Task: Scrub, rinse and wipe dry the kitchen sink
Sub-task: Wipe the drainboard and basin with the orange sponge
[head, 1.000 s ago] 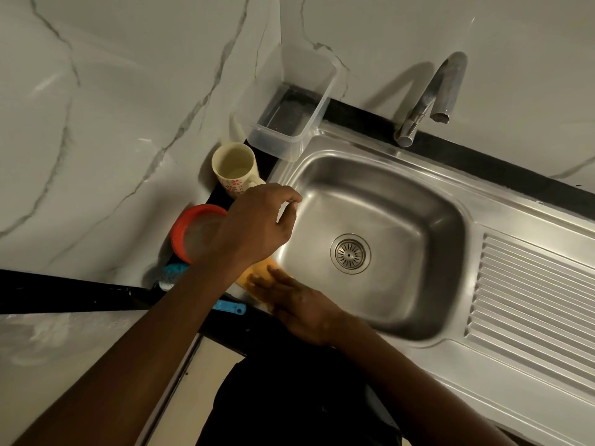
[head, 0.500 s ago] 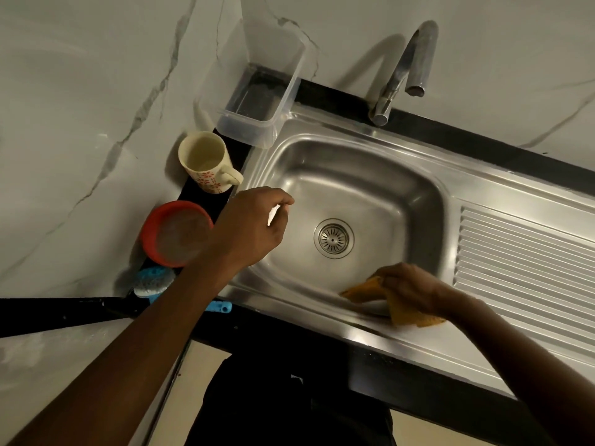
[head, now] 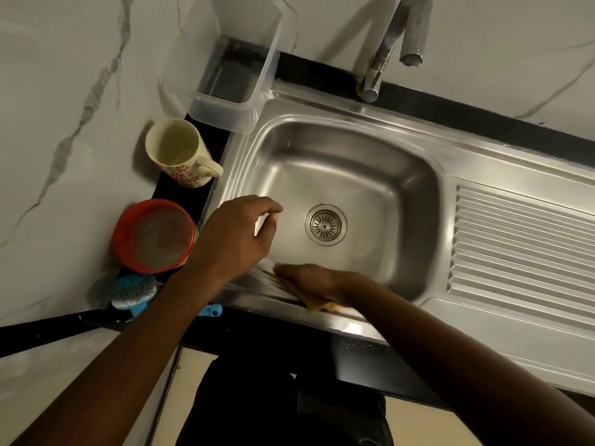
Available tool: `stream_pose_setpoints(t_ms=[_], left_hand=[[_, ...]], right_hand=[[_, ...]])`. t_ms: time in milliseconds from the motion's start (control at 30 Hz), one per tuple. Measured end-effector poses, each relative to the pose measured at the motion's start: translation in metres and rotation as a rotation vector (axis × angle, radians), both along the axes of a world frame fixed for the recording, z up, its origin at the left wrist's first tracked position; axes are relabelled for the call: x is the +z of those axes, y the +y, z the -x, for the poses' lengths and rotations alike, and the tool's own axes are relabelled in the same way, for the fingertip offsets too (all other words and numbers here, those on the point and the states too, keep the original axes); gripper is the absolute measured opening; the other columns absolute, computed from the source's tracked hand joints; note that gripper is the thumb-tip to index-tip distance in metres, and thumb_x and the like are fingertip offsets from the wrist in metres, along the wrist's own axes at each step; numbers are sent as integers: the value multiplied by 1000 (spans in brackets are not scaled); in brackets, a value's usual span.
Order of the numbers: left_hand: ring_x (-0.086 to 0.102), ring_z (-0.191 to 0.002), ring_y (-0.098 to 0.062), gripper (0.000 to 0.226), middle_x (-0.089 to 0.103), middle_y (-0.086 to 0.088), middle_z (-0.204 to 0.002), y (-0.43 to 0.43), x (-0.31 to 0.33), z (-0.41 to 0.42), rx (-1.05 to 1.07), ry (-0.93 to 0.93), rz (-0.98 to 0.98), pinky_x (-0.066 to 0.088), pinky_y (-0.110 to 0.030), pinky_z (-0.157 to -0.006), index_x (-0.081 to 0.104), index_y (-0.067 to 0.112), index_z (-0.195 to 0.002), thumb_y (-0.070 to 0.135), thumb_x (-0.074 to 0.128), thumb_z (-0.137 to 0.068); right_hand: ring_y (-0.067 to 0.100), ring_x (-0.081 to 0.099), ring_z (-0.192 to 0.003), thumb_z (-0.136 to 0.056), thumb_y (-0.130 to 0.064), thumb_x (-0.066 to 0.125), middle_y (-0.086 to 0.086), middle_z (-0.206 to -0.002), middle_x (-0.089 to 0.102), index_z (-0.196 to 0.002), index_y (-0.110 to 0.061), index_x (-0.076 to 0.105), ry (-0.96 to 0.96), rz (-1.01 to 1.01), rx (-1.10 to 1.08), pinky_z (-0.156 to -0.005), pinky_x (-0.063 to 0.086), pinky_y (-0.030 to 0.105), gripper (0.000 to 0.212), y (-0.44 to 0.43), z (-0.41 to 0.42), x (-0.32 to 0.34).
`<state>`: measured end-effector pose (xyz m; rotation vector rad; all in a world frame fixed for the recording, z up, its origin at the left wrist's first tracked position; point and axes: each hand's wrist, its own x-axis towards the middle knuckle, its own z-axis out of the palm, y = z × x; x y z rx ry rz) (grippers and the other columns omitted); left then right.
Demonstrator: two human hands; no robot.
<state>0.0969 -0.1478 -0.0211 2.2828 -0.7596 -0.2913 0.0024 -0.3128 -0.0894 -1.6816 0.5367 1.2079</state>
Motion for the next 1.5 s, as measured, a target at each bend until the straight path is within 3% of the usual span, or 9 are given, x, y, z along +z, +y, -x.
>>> stream_pose_setpoints(t_ms=[67,200,333,567,733,933,1100,1367,1500], left_hand=[[69,-103,-11,24,76,4,-113,1,0,-1,8,-1,7,59,-35,-93,75,17,-119,23,61,-100],[68,-107,-11,24,76,2,-117,1,5,-4,6,-1,6,55,-29,-97,75,15,-121,12,65,-99],[69,-107,-12,24,76,3,-118,-7,5,-4,-22,3,-8,56,-29,-97,76,17,-120,13,65,-99],[72,-95,-14,27,76,4,-118,-22,4,-3,-43,45,-18,59,-30,-89,76,18,-119,10,61,-99],[73,-95,-15,29,76,6,-118,-20,-1,-3,-53,71,-36,59,-34,-91,75,20,-120,11,58,-98],[72,-98,-14,30,76,5,-118,-13,-3,-3,-38,98,-33,59,-34,-92,75,20,-120,12,57,-98],[71,-96,-14,32,76,7,-116,-11,-4,-5,-21,118,-39,60,-37,-90,75,23,-119,18,53,-96],[66,-116,-11,36,74,5,-124,7,-1,4,-28,132,-74,54,-33,-103,72,20,-128,28,50,-100],[63,-115,-7,40,72,4,-125,13,3,2,33,136,-85,53,-30,-101,66,22,-137,33,47,-104]], right_hand=[[17,56,-83,-107,-52,41,6,-96,63,-121,-6,65,-41,-81,-114,-78,46,27,53,34,-26,5],[39,62,-104,-70,-76,46,27,-117,67,-127,5,62,-56,-199,-145,-108,48,55,100,56,-41,-53],[35,57,-122,-107,-58,30,20,-136,59,-145,1,51,-22,-92,41,-117,40,53,73,46,-43,-12],[30,56,-122,-105,-63,36,13,-142,55,-145,-10,51,151,69,164,-103,39,38,68,-13,-5,-41],[33,43,-143,-107,-55,37,14,-151,47,-149,-11,43,214,183,259,-118,30,44,61,-72,35,-47],[21,59,-93,-105,-51,37,10,-119,56,-129,-14,42,216,374,394,-80,46,34,44,-123,57,-52],[10,49,-55,-104,-64,34,-1,-72,54,-90,-18,57,270,250,118,-60,38,26,53,-102,44,-52],[11,50,-53,-108,-58,34,19,-90,69,-121,-12,68,174,-254,-329,-51,39,20,59,15,-32,-33],[22,58,-71,-105,-40,44,24,-80,62,-85,-12,59,-1,-524,-782,-65,43,29,38,71,-70,-35]])
